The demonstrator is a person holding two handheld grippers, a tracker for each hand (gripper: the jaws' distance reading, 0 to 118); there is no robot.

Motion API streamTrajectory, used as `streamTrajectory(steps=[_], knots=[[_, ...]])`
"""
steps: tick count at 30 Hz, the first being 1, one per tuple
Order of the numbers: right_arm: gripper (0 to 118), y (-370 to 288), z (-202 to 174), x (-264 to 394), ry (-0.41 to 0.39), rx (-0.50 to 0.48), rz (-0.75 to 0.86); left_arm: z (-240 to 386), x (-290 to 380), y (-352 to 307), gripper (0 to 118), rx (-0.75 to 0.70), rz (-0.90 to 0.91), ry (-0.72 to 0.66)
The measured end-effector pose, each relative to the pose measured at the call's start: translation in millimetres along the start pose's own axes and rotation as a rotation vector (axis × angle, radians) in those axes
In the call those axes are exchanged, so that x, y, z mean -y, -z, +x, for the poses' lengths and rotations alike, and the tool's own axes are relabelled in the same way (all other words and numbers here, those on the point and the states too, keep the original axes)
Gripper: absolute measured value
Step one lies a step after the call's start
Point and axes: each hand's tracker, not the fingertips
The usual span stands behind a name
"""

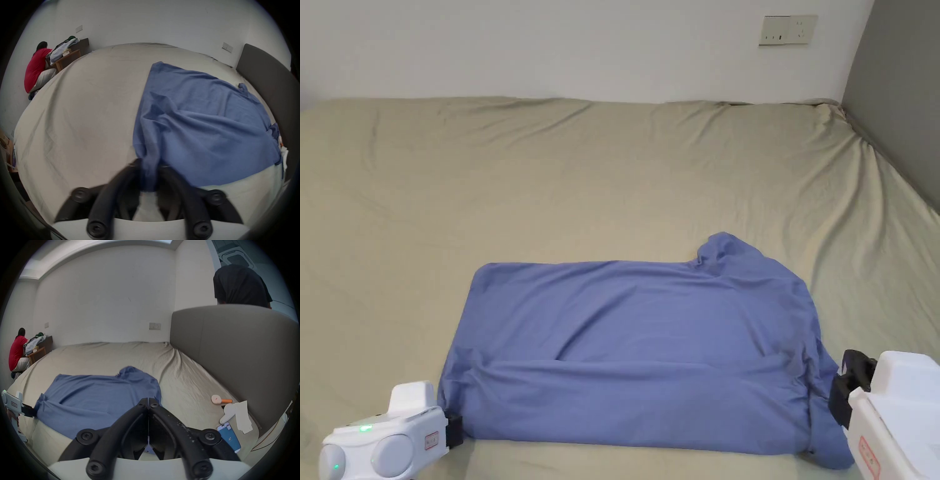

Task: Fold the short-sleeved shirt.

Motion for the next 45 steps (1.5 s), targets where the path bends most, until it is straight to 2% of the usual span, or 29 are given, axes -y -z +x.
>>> streamTrajectory(steps=[1, 5, 6, 10, 11, 13, 14, 15, 16, 17, 19, 24, 29, 34, 39, 45], knots=[[19, 7.9, 2.1, 3.2, 0.002, 0.011, -0.040, 0.7, -1.0, -2.3, 9, -0.001, 0.001, -0.009], [106, 48.6, 13.2, 24.7, 0.036, 0.024, -0.231, 0.4, -7.6, -21.6, 8, 0.007, 0.057, -0.001], [113, 60.3, 15.2, 33.2, 0.035, 0.030, -0.291, -0.1, -9.7, -26.9, 8, 0.010, 0.074, -0.001], [107, 96.3, 18.8, 61.5, 0.100, 0.021, -0.464, -2.4, -17.4, -40.3, 8, 0.037, 0.099, -0.011], [100, 105.0, 20.1, 69.5, 0.114, 0.011, -0.510, -1.6, -17.9, -42.2, 8, 0.037, 0.103, -0.011], [73, 112.0, 20.6, 82.6, 0.150, -0.015, -0.510, -1.9, -19.1, -44.8, 8, 0.039, 0.108, -0.014], [50, 111.0, 21.9, 86.4, 0.180, -0.046, -0.513, -2.1, -19.0, -45.5, 8, 0.039, 0.109, -0.017], [36, 114.1, 27.8, 91.3, 0.236, -0.089, -0.501, -2.2, -18.5, -46.4, 8, 0.039, 0.108, -0.021], [24, 111.5, 29.5, 92.1, 0.259, -0.100, -0.478, -2.3, -17.4, -47.9, 8, 0.039, 0.106, -0.025], [18, 107.8, 28.5, 89.6, 0.262, -0.100, -0.469, -3.8, -17.0, -48.0, 8, 0.039, 0.106, -0.027], [16, 99.0, 27.1, 82.9, 0.184, -0.087, -0.467, -6.1, -14.7, -52.4, 8, 0.036, 0.110, -0.035], [15, 54.2, 31.0, 61.6, 0.208, -0.122, -0.385, -15.0, -4.5, -78.8, 8, 0.055, 0.142, -0.084], [15, 9.1, 42.1, 57.5, 0.171, -0.126, -0.355, -30.8, 23.9, -104.5, 8, 0.035, 0.128, -0.083], [15, -19.4, 49.8, 91.0, 0.171, -0.153, -0.428, -47.2, 68.0, -112.5, 8, 0.031, 0.036, -0.102], [15, -7.2, 46.8, 137.8, 0.188, -0.117, -0.566, -47.2, 99.0, -81.4, 8, -0.022, -0.077, -0.075], [16, -6.8, 44.2, 137.9, 0.181, -0.088, -0.549, -36.2, 94.9, -80.5, 9, -0.051, -0.085, -0.070]])
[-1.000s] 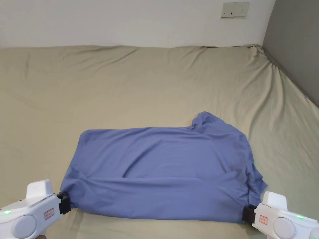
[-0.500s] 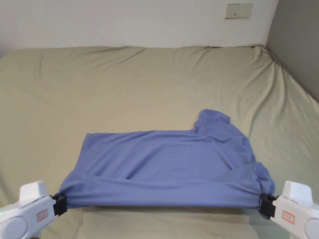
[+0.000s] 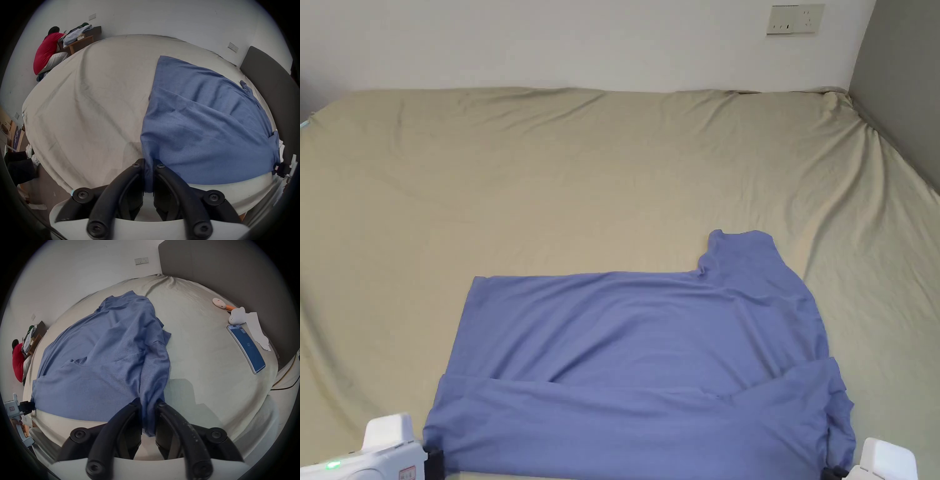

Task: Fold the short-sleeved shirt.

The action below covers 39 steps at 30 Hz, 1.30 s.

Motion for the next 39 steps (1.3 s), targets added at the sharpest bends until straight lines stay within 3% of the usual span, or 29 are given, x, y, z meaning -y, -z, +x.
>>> streamTrajectory(steps=[1, 2, 4, 5, 6, 7, 8, 12, 18, 19, 21, 23, 24, 25, 27, 28, 39], knots=[[22, -4.1, -2.2, -3.6, -0.002, 0.006, 0.005, -0.1, -2.4, -3.3, 11, 0.003, 0.002, -0.002], [35, -9.7, -6.4, -8.6, -0.016, 0.029, 0.013, -0.4, -6.1, -8.1, 15, 0.015, 0.008, -0.017], [50, -27.5, -13.0, -21.4, -0.059, 0.041, 0.087, -0.5, -14.9, -22.5, 35, 0.062, 0.057, -0.074], [70, -38.0, -17.0, -29.9, -0.079, 0.038, 0.135, 1.9, -21.1, -32.8, 65, 0.089, 0.094, -0.089], [85, -58.1, -27.8, -38.9, -0.098, 0.036, 0.182, 6.2, -28.0, -44.1, 88, 0.112, 0.136, -0.099], [103, -70.2, -33.4, -47.9, -0.108, 0.032, 0.239, 12.4, -35.0, -56.1, 108, 0.133, 0.181, -0.085], [114, -82.7, -39.0, -56.8, -0.116, 0.024, 0.310, 21.1, -41.8, -72.7, 118, 0.161, 0.246, -0.070], [115, -133.0, -65.0, -86.6, -0.150, -0.026, 0.553, 54.3, -70.6, -128.8, 118, 0.202, 0.499, 0.006], [115, -168.6, -95.1, -107.2, -0.202, -0.034, 0.774, 94.3, -94.5, -174.3, 118, 0.201, 0.783, 0.054], [113, -171.5, -98.9, -108.3, -0.207, -0.030, 0.798, 98.8, -95.2, -175.8, 117, 0.191, 0.813, 0.065], [97, -176.2, -106.2, -108.4, -0.220, -0.024, 0.845, 108.5, -96.1, -176.5, 105, 0.174, 0.869, 0.101], [62, -176.3, -110.3, -108.7, -0.233, -0.018, 0.870, 115.0, -95.0, -177.5, 78, 0.169, 0.897, 0.107], [62, -176.2, -112.5, -108.3, -0.235, -0.007, 0.883, 117.2, -95.5, -175.9, 78, 0.176, 0.894, 0.108], [54, -175.2, -114.4, -108.7, -0.241, 0.004, 0.892, 118.8, -95.9, -175.9, 71, 0.183, 0.895, 0.119], [6, -170.8, -114.8, -112.0, -0.251, 0.014, 0.894, 124.7, -97.5, -171.5, 7, 0.174, 0.901, 0.135], [3, -168.8, -114.9, -112.1, -0.256, 0.024, 0.904, 124.8, -99.8, -169.5, 1, 0.177, 0.902, 0.140], [2, -133.9, -115.5, -144.5, -0.257, 0.018, 0.869, 105.7, -183.3, -96.1, 0, 0.177, 0.617, 0.149]])
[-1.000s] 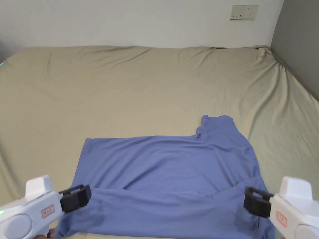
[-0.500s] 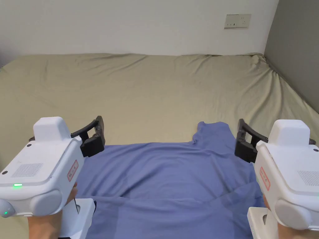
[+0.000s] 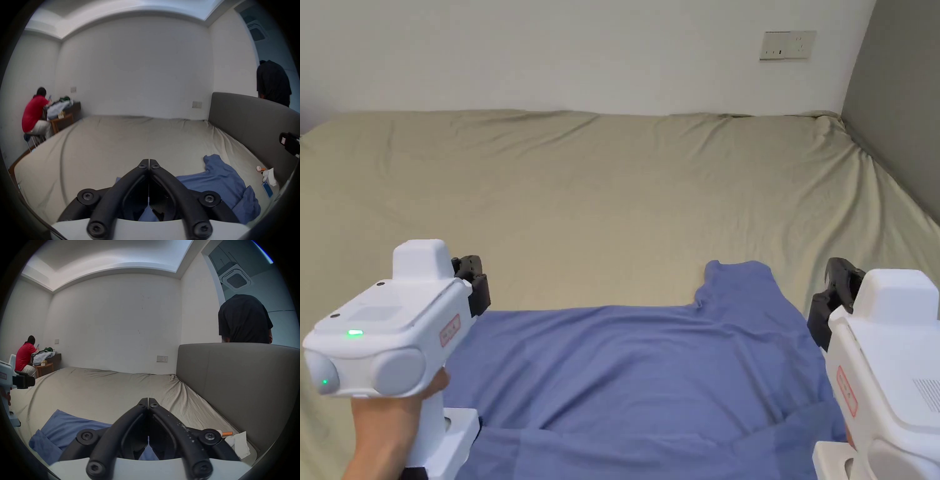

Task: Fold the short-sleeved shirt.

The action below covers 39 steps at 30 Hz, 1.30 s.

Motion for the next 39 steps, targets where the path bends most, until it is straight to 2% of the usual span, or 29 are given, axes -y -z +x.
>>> streamTrajectory(steps=[5, 12, 13, 14, 15, 16, 17, 18, 19, 20, 24, 26, 28, 29, 30, 31, 32, 33, 35, 37, 39], knots=[[2, 34.8, -1.0, 3.0, -0.013, 0.007, -0.029, -35.1, -2.3, 86.6, 0, -0.027, -0.187, 0.004], [2, 86.4, -4.1, 18.0, -0.023, 0.026, -0.098, -73.7, 26.8, 199.4, 0, -0.051, -0.453, -0.072], [2, 92.3, -4.3, 20.8, -0.024, 0.029, -0.108, -77.9, 32.5, 209.3, 3, -0.061, -0.471, -0.094], [2, 98.5, -4.5, 24.0, -0.025, 0.030, -0.116, -82.0, 39.0, 221.4, 23, -0.057, -0.500, -0.113], [2, 103.1, -4.6, 26.9, -0.027, 0.033, -0.127, -84.8, 44.3, 230.0, 23, -0.079, -0.518, -0.128], [2, 107.6, -4.7, 29.9, -0.027, 0.035, -0.137, -87.8, 50.0, 238.6, 31, -0.076, -0.532, -0.146], [2, 111.8, -4.8, 32.9, -0.029, 0.037, -0.147, -89.5, 55.4, 243.2, 65, -0.078, -0.565, -0.161], [2, 115.7, -4.9, 35.7, -0.031, 0.039, -0.156, -90.1, 61.0, 247.0, 92, -0.085, -0.580, -0.178], [2, 118.2, -4.2, 39.4, -0.034, 0.042, -0.165, -89.7, 66.4, 250.2, 108, -0.078, -0.579, -0.176], [2, 121.4, -3.6, 43.0, -0.035, 0.043, -0.174, -87.1, 70.9, 251.8, 108, -0.076, -0.577, -0.167], [2, 131.2, -0.1, 54.8, -0.031, 0.045, -0.217, -71.9, 88.4, 262.3, 76, -0.111, -0.627, -0.055], [2, 137.8, 2.7, 61.0, -0.028, 0.048, -0.241, -66.6, 89.3, 259.4, 72, -0.123, -0.578, 0.005], [3, 149.3, 8.1, 67.8, -0.029, 0.039, -0.286, -63.2, 84.6, 256.4, 51, -0.106, -0.583, -0.003], [3, 158.0, 10.6, 70.8, -0.033, 0.038, -0.309, -68.8, 88.0, 265.2, 25, -0.109, -0.569, 0.015], [3, 167.0, 12.7, 73.5, -0.042, 0.037, -0.329, -68.7, 87.1, 265.3, 4, -0.098, -0.564, 0.033], [3, 179.5, 16.4, 76.8, -0.048, 0.033, -0.346, -68.6, 85.5, 264.2, 4, -0.053, -0.571, 0.029], [5, 193.4, 20.1, 80.2, -0.048, 0.033, -0.370, -66.5, 83.9, 261.8, 4, -0.083, -0.567, 0.028], [12, 208.4, 22.7, 82.6, -0.066, 0.032, -0.416, -62.1, 80.5, 254.2, 4, -0.081, -0.549, 0.034], [30, 239.1, 31.5, 89.9, -0.008, 0.017, -0.496, -57.1, 70.4, 237.4, 4, -0.074, -0.467, 0.045], [79, 273.8, 40.4, 100.2, 0.060, 0.012, -0.587, -53.3, 61.4, 219.2, 4, -0.038, -0.436, 0.058], [113, 304.8, 45.4, 114.9, 0.102, 0.041, -0.639, -51.4, 52.8, 203.3, 4, 0.004, -0.414, 0.078]])
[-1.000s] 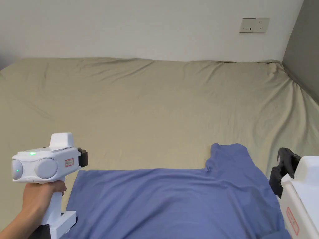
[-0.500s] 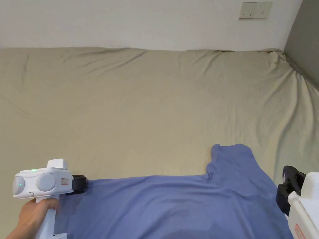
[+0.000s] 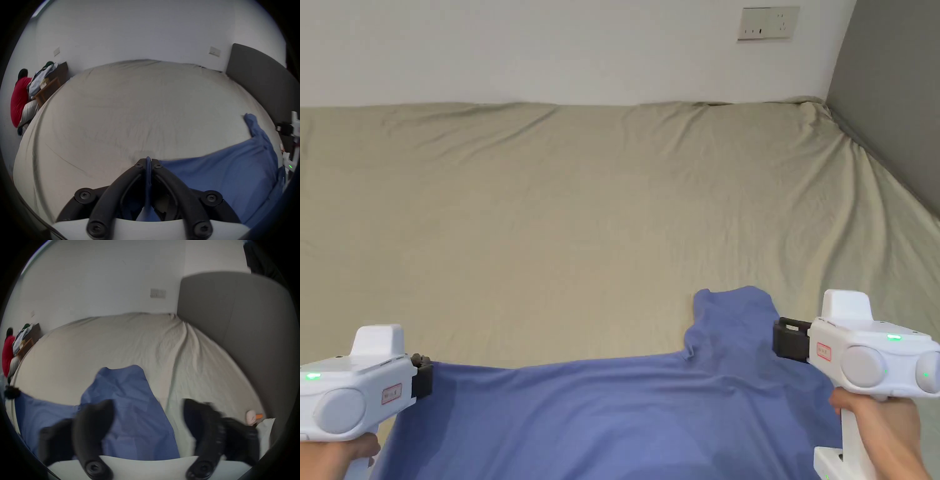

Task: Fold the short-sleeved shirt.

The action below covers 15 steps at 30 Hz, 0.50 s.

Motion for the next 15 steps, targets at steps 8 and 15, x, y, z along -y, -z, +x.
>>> streamTrajectory(steps=[8, 15], knots=[[91, 82.1, -1.9, 8.0, -0.034, -0.032, -0.190, -4.9, -4.5, -34.2, 4, 0.041, 0.033, 0.010], [3, 54.4, -13.0, 20.8, -0.070, -0.048, -0.170, -11.6, 5.1, -36.3, 4, 0.028, 0.030, -0.026]])
